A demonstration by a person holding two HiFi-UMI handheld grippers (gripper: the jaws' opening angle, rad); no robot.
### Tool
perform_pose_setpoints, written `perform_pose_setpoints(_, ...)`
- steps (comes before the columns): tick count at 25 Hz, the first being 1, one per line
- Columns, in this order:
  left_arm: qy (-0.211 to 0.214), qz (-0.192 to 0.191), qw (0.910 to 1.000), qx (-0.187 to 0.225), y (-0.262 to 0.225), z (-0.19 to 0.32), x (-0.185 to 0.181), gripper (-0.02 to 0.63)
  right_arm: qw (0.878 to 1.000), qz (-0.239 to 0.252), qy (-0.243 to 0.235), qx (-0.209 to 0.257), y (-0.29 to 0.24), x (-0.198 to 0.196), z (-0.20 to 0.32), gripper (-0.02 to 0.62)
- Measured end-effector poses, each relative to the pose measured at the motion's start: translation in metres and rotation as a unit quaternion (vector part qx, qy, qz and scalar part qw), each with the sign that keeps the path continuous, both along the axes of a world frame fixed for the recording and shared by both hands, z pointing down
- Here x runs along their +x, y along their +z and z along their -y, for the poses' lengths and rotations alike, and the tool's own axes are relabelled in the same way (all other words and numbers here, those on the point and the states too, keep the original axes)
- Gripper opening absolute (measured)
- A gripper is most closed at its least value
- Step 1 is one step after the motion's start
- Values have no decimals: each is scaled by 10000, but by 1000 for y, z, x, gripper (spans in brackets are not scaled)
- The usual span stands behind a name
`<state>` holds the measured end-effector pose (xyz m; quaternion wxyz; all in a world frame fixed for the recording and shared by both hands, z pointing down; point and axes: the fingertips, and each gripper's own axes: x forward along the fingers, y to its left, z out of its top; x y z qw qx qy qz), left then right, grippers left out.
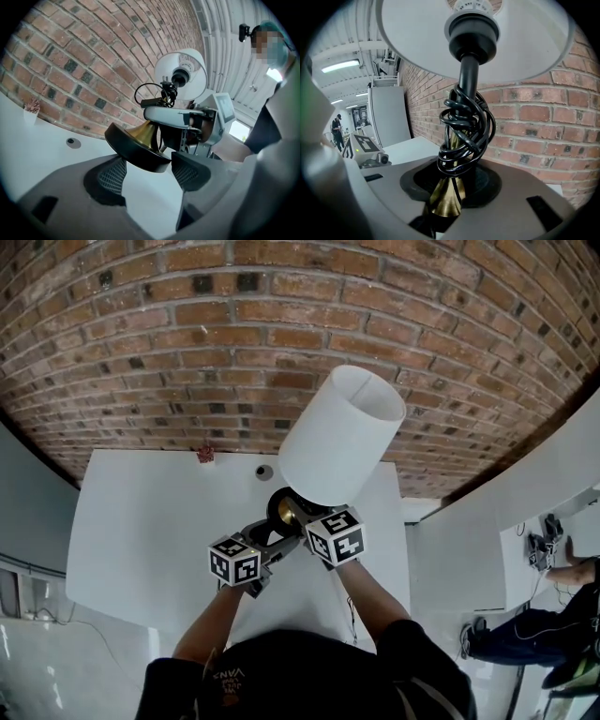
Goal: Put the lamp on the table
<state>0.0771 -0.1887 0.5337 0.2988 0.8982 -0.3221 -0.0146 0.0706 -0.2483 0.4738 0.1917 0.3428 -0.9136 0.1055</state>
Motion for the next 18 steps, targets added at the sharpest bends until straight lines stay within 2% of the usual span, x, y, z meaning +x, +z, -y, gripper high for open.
perform_pose_setpoints(4, -105, 76, 9999, -61, 14, 12, -8, 298, 9999, 30, 64, -130, 16, -2, 16, 117)
perform_pose_setpoints(7, -185, 321, 9993, -110, 31, 18, -19, 284, 9997, -99, 161, -155, 31, 0, 30, 117)
perform_pose_setpoints(9, -349, 510, 9979, -189, 45, 22, -33, 226, 9994, -242, 226, -128, 42, 2, 40, 115)
perform_pose_setpoints(14, -916, 751, 9925, -312, 65, 29, -74, 149, 9982, -447, 366, -160, 70, 8, 65, 112)
perform_pose_setpoints(18, -1465, 1015, 9838, -173, 69, 41, -108, 80, 9973, -418, 582, -183, 87, 16, 85, 112)
